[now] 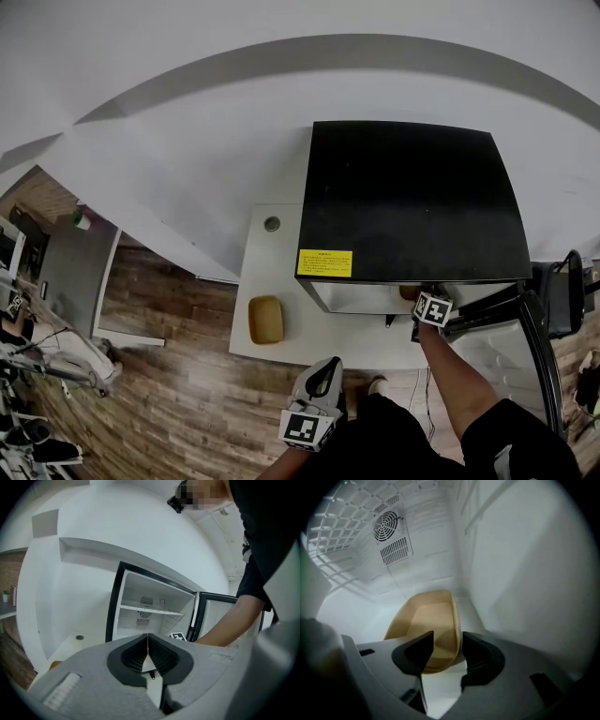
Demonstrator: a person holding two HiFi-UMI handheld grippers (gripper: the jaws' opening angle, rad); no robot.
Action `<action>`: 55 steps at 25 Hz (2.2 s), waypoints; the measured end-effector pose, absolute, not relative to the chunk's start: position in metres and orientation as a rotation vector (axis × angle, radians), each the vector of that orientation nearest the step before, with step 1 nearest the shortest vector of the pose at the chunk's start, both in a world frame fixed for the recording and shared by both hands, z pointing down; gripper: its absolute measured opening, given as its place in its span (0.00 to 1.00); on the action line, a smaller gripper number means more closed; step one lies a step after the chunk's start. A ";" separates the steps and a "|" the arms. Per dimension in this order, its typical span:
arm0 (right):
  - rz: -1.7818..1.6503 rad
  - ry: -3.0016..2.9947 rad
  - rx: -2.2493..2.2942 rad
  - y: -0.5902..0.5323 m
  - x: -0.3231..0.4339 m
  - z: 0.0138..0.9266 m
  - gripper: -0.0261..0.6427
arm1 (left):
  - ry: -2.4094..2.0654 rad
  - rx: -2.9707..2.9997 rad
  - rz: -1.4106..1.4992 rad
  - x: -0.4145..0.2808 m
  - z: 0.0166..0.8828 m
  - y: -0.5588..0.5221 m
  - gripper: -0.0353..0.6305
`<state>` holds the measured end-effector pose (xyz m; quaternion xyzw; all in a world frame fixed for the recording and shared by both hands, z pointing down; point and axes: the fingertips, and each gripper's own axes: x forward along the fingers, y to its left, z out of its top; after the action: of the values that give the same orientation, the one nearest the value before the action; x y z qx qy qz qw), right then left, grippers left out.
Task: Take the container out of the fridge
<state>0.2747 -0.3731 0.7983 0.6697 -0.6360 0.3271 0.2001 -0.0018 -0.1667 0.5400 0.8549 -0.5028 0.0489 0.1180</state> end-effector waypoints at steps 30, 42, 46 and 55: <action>0.897 -1.861 1.868 -0.335 0.266 0.752 0.08 | -1.481 2.515 0.077 0.001 0.532 -0.144 0.08; 0.938 -1.985 1.939 -0.280 0.242 0.691 0.08 | -1.415 2.567 0.005 0.017 0.522 -0.167 0.08; 0.932 -2.033 1.926 -0.254 0.231 0.668 0.08 | -1.417 2.583 -0.022 0.021 0.516 -0.181 0.08; 0.783 -2.141 1.925 -0.201 0.226 0.599 0.08 | -1.390 2.625 -0.071 0.030 0.501 -0.202 0.08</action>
<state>0.2258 -0.2013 0.5992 0.6433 -0.7153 0.2615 0.0790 0.0300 -0.2016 0.5014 0.8803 -0.4661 -0.0239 0.0853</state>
